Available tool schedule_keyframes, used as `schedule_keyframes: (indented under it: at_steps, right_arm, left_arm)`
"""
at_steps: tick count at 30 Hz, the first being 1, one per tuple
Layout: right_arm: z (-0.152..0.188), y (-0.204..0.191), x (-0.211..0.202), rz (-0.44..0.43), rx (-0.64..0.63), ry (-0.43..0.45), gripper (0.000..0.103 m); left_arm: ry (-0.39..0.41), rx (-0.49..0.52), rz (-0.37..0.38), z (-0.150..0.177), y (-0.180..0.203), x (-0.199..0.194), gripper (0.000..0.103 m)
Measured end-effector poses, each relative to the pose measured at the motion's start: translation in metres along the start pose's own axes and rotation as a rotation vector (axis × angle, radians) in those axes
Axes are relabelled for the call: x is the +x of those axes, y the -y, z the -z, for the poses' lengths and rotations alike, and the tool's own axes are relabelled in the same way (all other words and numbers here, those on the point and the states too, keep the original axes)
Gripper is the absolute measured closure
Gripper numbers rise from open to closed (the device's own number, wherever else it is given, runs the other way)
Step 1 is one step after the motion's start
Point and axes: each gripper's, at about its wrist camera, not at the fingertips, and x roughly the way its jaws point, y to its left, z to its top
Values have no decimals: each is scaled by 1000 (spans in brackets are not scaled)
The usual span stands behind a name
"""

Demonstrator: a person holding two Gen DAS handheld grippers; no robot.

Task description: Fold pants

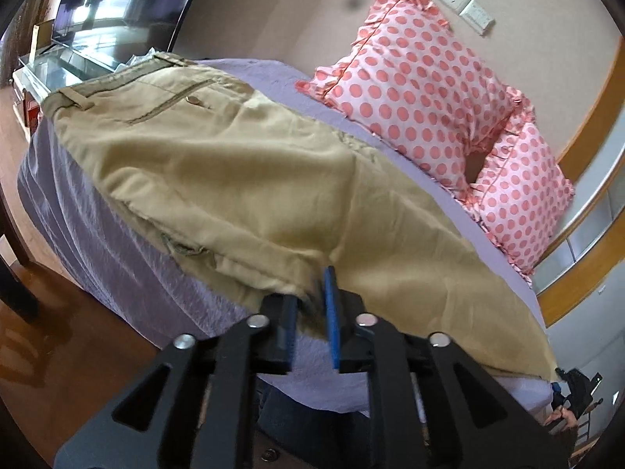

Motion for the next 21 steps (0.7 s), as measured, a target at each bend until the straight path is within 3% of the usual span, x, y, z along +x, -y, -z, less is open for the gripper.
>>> schedule_keyframes:
  at_steps: [2, 8, 11, 13, 17, 19, 21]
  right_arm:
    - [-2, 5, -6, 29, -6, 44, 48]
    - [5, 2, 4, 0, -46, 41, 49]
    - [19, -12, 13, -48, -103, 21, 59]
    - [29, -24, 21, -70, -173, 11, 91]
    - [29, -45, 27, -118, -233, 41, 96]
    - [27, -79, 23, -201, -273, 56, 96]
    - [36, -125, 18, -309, -359, 55, 96]
  left_arm:
    - [36, 3, -12, 3, -2, -10, 67]
    - [143, -85, -34, 3, -26, -37, 62]
    - [196, -137, -53, 0, -37, -46, 59]
    - [210, -158, -73, -2, -43, -48, 58]
    - [202, -181, -65, -2, -54, -47, 56]
    - [204, -181, -62, -2, -58, -49, 53]
    - [218, -172, -63, 1, -59, -53, 43]
